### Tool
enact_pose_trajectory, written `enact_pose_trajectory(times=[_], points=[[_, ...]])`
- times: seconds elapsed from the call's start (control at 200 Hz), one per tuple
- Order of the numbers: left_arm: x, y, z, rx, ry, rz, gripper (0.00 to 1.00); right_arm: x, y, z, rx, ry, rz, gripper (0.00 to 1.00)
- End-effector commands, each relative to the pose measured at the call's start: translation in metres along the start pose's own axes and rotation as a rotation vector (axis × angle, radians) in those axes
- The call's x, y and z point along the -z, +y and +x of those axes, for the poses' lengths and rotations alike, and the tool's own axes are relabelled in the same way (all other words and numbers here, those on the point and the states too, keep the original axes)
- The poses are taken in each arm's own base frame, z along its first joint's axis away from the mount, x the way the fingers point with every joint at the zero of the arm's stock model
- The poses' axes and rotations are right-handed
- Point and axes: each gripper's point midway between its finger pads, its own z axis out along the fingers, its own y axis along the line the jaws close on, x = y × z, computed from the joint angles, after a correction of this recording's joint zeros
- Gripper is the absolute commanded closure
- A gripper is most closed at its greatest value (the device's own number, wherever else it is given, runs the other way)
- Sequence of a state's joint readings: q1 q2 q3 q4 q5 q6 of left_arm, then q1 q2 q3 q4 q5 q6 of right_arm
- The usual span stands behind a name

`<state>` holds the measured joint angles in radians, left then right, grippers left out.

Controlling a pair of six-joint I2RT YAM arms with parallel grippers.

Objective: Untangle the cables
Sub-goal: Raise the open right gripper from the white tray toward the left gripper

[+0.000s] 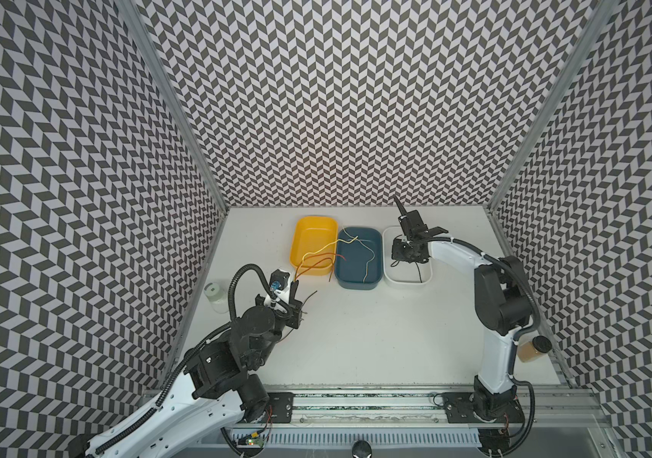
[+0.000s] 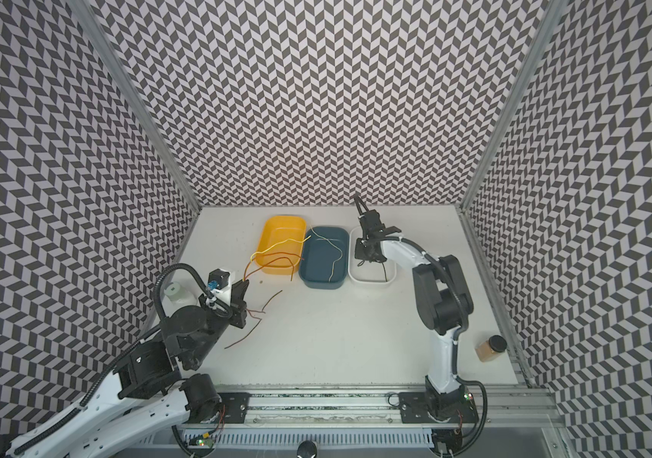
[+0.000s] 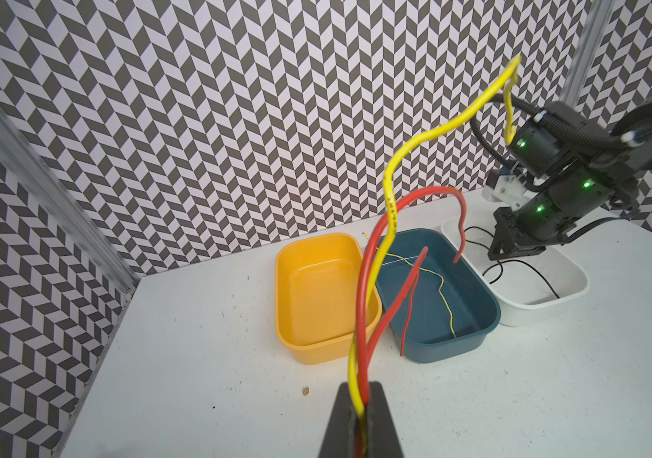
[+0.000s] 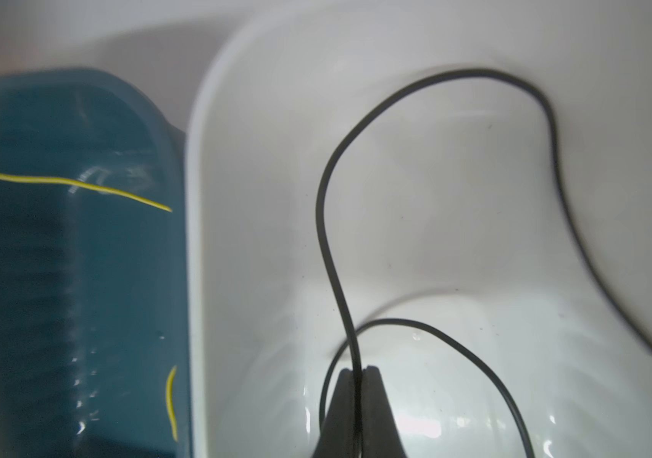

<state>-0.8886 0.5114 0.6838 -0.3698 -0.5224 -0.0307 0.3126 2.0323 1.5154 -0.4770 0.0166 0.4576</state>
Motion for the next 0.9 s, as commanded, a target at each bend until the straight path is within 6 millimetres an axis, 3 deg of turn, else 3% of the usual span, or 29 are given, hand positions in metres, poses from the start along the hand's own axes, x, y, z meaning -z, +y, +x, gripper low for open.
enact_pose_trajectory(times=[0.0,0.14,0.26,0.401,0.511,0.716,0.821,0.896], points=[[0.003,0.004,-0.005,0.026,-0.020,-0.009,1.00,-0.010,-0.002,0.015,-0.022,0.084,-0.009,1.00],[0.003,0.004,-0.006,0.028,-0.023,-0.009,1.00,0.001,-0.003,0.008,-0.027,0.042,-0.001,1.00],[0.003,0.004,-0.006,0.029,-0.024,-0.008,1.00,0.023,-0.005,-0.004,-0.030,-0.013,0.015,0.98],[0.002,0.002,-0.006,0.027,-0.022,0.001,1.00,0.051,-0.002,-0.017,-0.032,-0.058,0.018,0.71],[0.001,-0.002,-0.004,0.026,-0.010,0.022,1.00,0.074,0.002,-0.027,-0.034,-0.101,0.000,0.60],[0.001,-0.033,-0.002,0.037,0.025,0.191,1.00,0.135,0.014,-0.029,-0.056,-0.159,-0.108,0.56],[0.001,-0.053,-0.002,0.053,0.062,0.293,1.00,0.178,0.037,-0.015,-0.032,-0.189,-0.301,0.55],[-0.003,-0.066,-0.005,0.074,0.087,0.343,1.00,0.211,0.055,0.006,-0.002,-0.202,-0.467,0.55]])
